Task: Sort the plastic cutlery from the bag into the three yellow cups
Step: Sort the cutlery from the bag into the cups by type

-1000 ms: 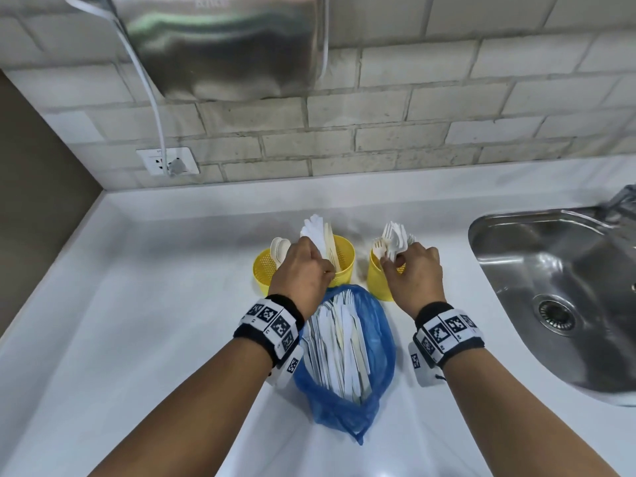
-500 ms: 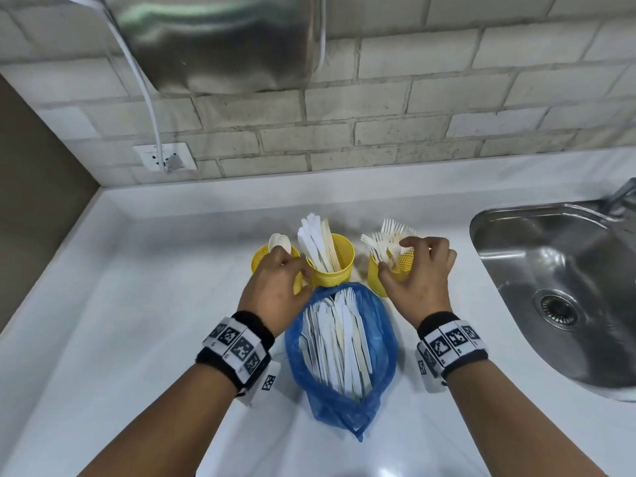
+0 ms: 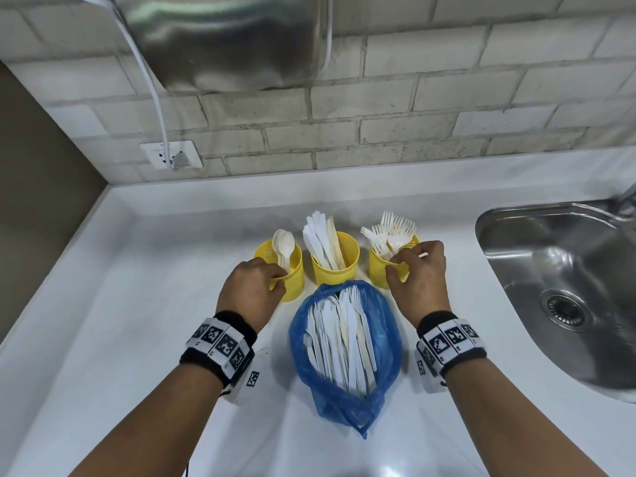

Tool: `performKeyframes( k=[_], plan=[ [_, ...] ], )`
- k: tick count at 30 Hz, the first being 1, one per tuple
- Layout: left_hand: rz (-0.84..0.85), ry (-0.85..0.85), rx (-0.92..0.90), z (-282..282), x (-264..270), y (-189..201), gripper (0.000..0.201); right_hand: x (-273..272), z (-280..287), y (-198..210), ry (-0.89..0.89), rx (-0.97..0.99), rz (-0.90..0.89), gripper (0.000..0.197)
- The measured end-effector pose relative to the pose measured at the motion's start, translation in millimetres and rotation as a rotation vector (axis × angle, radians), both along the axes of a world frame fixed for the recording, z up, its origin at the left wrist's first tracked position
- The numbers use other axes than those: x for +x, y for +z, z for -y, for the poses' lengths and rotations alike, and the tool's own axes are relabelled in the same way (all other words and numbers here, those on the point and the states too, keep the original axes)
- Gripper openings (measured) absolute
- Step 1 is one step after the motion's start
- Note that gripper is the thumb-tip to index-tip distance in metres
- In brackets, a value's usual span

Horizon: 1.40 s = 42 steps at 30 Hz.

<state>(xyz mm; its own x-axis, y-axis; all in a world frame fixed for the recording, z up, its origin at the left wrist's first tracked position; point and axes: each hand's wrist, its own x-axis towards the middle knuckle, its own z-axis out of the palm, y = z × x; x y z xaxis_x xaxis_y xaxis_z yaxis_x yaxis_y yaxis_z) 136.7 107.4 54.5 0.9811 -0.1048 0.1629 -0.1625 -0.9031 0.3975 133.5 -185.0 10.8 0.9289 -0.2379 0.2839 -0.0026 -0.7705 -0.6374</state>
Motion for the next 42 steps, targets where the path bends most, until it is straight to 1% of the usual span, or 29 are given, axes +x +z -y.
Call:
performKeyframes(
  k=[5, 11, 13, 16, 18, 21, 25, 27, 28, 30, 31, 33, 36, 37, 39, 41, 42],
  plan=[
    [-0.003, -0.001, -0.001, -0.3, -0.8, 1.9, 0.018, 4.7, 0.3, 2.3, 0.010, -0.006, -0.006, 0.009],
    [-0.045, -0.002, 0.006, 1.9, -4.1, 7.5, 0.020, 7.0, 0.0, 4.9, 0.012, -0.021, -0.013, 0.011],
    [-0.047, 0.007, -0.012, 3.0, -5.5, 10.6, 0.026, 6.0, -1.3, 7.1, 0.005, -0.036, -0.017, 0.014],
    [-0.029, 0.032, -0.053, 5.1, -9.7, 16.9, 0.040, 2.1, -3.7, 10.9, 0.003, -0.059, -0.005, 0.026],
    [-0.006, 0.036, -0.072, 6.8, -14.7, 19.3, 0.042, -2.9, -6.2, 13.1, -0.004, -0.056, 0.016, 0.030],
    [-0.002, 0.024, -0.109, 11.5, -24.7, 17.9, 0.034, -12.7, -11.5, 15.0, -0.001, -0.045, 0.065, 0.027],
    [-0.150, -0.017, -0.133, 24.8, -42.4, 12.8, 0.011, -31.8, -24.6, 17.9, 0.084, 0.020, 0.096, 0.022],
    [-0.210, -0.034, -0.158, 32.8, -52.3, 7.5, 0.010, -44.0, -33.2, 19.7, 0.149, 0.045, 0.093, 0.018],
    [-0.229, -0.041, -0.169, 37.0, -56.5, 4.2, 0.011, -49.8, -37.6, 20.9, 0.178, 0.073, 0.062, 0.016],
    [-0.260, -0.063, -0.160, 45.4, -64.1, -1.6, 0.012, -62.2, -45.8, 21.3, 0.228, 0.138, -0.061, 0.011],
    [-0.282, -0.073, -0.129, 48.9, -66.7, -5.2, 0.013, -67.6, -49.5, 19.8, 0.251, 0.138, -0.139, 0.008],
    [-0.363, -0.084, -0.044, 54.9, -71.3, -13.9, 0.021, -78.0, -54.9, 14.3, 0.295, 0.067, -0.294, 0.005],
    [-0.471, -0.047, 0.074, 58.8, -74.8, -31.6, 0.043, -88.2, -58.7, 5.7, 0.300, -0.027, -0.495, 0.016],
    [-0.492, -0.019, 0.095, 59.5, -75.5, -36.7, 0.047, -90.2, -58.5, 2.5, 0.283, -0.052, -0.540, 0.020],
    [-0.511, 0.032, 0.118, 61.3, -77.6, -36.8, 0.047, -91.8, -58.9, -2.4, 0.230, -0.065, -0.597, 0.029],
    [-0.537, 0.058, 0.145, 63.3, -78.0, -33.3, 0.046, -90.3, -59.2, -6.3, 0.185, -0.034, -0.618, 0.046],
    [-0.557, 0.073, 0.142, 64.6, -77.9, -30.2, 0.046, -88.8, -58.8, -6.5, 0.177, -0.013, -0.624, 0.050]
  ],
)
